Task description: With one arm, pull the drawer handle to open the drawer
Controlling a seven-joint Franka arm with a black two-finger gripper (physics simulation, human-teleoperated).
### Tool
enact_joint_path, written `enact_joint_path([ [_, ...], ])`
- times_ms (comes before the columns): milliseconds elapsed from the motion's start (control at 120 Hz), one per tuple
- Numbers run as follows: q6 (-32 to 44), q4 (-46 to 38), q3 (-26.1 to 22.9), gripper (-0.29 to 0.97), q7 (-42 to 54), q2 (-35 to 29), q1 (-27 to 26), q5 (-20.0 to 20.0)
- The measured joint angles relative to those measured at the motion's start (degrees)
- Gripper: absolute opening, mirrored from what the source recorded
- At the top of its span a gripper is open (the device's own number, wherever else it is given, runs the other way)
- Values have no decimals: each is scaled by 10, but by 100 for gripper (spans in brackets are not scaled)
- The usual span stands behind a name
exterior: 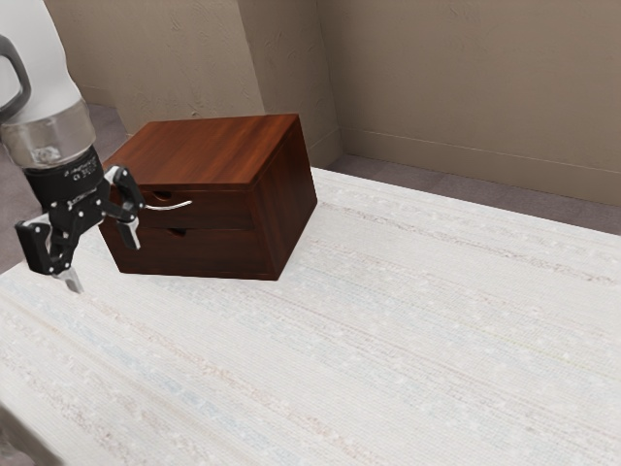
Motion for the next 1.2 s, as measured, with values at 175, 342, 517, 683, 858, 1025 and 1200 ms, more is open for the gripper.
enact_joint_path([
  [175, 14, -1, -1, 68, -7, -3, 1, 4],
  [342, 20, 3, -1, 68, -13, -10, 16, 10],
  [517, 10, 0, 5, 68, -20, 28, 15, 1],
  [683, 37, 47, -65, 68, -25, 90, 131, -6],
  [858, 69, 70, -127, 68, -28, 113, 241, -15],
  [1025, 110, 128, -144, 68, -30, 189, 260, -17],
  [1200, 162, 135, -130, 68, -32, 220, 259, -16],
])
